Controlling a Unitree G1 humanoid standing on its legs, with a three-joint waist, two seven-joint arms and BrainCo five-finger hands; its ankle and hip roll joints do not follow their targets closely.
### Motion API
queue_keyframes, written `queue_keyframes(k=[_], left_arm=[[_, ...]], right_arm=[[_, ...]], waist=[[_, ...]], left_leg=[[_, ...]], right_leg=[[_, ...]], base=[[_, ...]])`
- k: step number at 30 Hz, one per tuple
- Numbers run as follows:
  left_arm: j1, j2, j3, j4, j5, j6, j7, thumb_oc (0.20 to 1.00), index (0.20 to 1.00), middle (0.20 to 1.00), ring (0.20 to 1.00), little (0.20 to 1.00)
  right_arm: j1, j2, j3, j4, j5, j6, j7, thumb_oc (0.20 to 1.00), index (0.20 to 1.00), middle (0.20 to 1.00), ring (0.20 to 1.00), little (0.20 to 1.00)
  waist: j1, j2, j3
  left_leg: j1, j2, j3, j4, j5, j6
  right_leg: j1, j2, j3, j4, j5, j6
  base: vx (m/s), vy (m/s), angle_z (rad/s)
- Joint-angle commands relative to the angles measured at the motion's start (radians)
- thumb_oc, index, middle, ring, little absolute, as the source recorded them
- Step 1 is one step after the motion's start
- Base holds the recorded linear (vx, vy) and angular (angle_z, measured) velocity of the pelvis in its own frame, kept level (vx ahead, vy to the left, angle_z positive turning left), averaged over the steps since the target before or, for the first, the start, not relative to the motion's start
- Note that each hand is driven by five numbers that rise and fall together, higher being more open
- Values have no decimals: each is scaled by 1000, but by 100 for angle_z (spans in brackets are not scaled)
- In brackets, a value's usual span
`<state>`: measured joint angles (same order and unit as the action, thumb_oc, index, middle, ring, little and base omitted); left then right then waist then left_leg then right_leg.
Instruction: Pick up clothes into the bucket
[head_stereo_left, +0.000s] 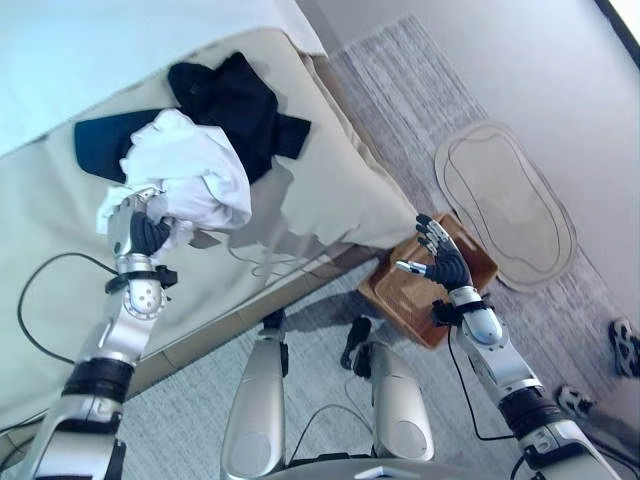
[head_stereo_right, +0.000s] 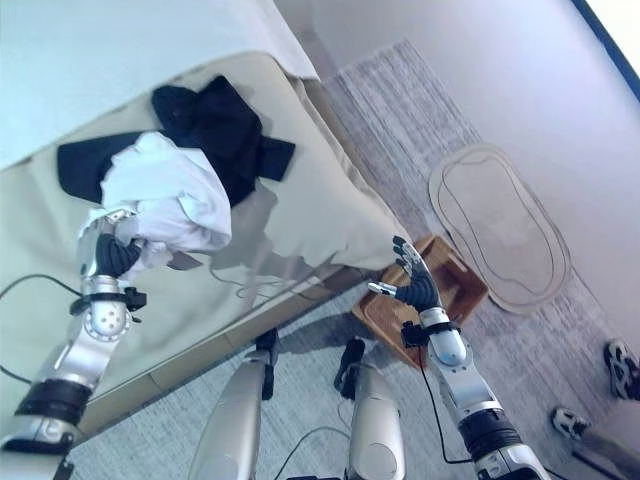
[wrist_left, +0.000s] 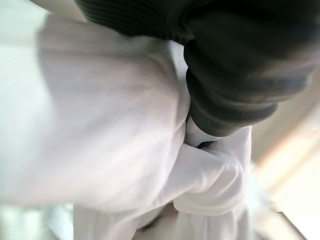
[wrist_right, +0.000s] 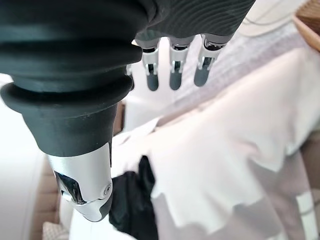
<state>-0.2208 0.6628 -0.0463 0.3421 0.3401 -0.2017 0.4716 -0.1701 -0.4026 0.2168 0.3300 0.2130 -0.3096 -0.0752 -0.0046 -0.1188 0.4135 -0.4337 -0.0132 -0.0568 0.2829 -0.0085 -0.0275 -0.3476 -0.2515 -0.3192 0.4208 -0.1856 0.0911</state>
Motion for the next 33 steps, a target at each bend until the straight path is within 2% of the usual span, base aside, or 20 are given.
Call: queue_keyframes(k=[1, 3, 5, 7, 10, 13, 15, 21, 25, 28, 33], left_arm=[[24, -14, 25, -114, 5, -112, -46, 200, 200, 200, 200, 200], [58, -14, 14, -211, -32, -147, -115, 200, 200, 200, 200, 200], [70, -16, 15, -246, -50, -153, -136, 200, 200, 200, 200, 200], [86, -24, -2, -345, -136, -187, -204, 200, 200, 200, 200, 200], [88, -26, -31, -424, -206, -202, -266, 200, 200, 200, 200, 200], [91, -28, -47, -474, -276, -208, -316, 200, 200, 200, 200, 200], [86, -45, -104, -523, -417, -220, -413, 200, 200, 200, 200, 200], [82, -72, -178, -563, -532, -200, -514, 200, 200, 200, 200, 200], [82, -77, -206, -590, -571, -191, -550, 200, 200, 200, 200, 200], [82, -81, -225, -595, -578, -185, -567, 200, 200, 200, 200, 200], [94, -95, -238, -605, -610, -175, -585, 200, 200, 200, 200, 200]], right_arm=[[22, -41, -21, -2, -85, -26, -20, 1000, 1000, 1000, 1000, 1000], [-10, -74, 13, -17, -216, -13, -28, 1000, 1000, 1000, 1000, 1000], [-21, -80, 26, -19, -248, -9, -33, 1000, 1000, 1000, 1000, 1000], [-73, -95, 83, -40, -358, 1, -35, 1000, 1000, 1000, 1000, 1000], [-104, -99, 141, -68, -407, -6, -16, 1000, 1000, 1000, 1000, 1000], [-117, -89, 172, -102, -391, -11, 12, 1000, 1000, 1000, 1000, 1000], [-156, -79, 242, -145, -409, -17, 52, 1000, 1000, 1000, 1000, 1000], [-187, -29, 311, -166, -380, -16, 104, 1000, 1000, 1000, 1000, 1000], [-202, -10, 350, -205, -319, -18, 155, 1000, 1000, 1000, 1000, 1000], [-192, 13, 364, -227, -221, -9, 202, 1000, 1000, 1000, 1000, 1000], [-164, 62, 354, -208, -111, 8, 212, 1000, 1000, 1000, 1000, 1000]], waist=[[0, 36, -124], [15, 43, -151], [13, 44, -158], [24, 52, -187], [26, 57, -220], [28, 61, -236], [31, 65, -261], [31, 70, -289], [31, 71, -300], [29, 71, -305], [26, 74, -308]], left_leg=[[31, 32, -16, -20, -29, -10], [102, 41, -15, -62, -30, -15], [122, 38, -14, -84, -16, -15], [179, 46, -10, -132, -11, -20], [217, 54, -4, -179, 11, -21], [246, 61, 1, -205, 19, -24], [279, 61, 7, -219, 18, -24], [328, 64, 16, -232, 6, -25], [342, 65, 22, -236, 2, -26], [350, 65, 24, -238, -1, -25], [355, 63, 29, -235, -6, -24]], right_leg=[[60, -57, 52, -240, 255, 102], [125, -45, 44, -272, 250, 104], [146, -43, 40, -292, 260, 104], [196, -24, 32, -334, 262, 104], [224, -13, 23, -373, 276, 102], [246, -4, 22, -396, 281, 100], [274, 3, 24, -408, 281, 97], [318, 11, 27, -427, 272, 93], [324, 14, 31, -431, 273, 92], [331, 12, 32, -430, 271, 93], [335, 11, 34, -430, 271, 93]], base=[[81, -44, 3], [105, -65, 4], [16, -22, 0], [50, -56, 1], [50, -41, -1], [49, -34, -4], [83, -37, -3], [61, -21, -2], [30, -10, -2], [23, -5, -1], [0, 0, 0]])
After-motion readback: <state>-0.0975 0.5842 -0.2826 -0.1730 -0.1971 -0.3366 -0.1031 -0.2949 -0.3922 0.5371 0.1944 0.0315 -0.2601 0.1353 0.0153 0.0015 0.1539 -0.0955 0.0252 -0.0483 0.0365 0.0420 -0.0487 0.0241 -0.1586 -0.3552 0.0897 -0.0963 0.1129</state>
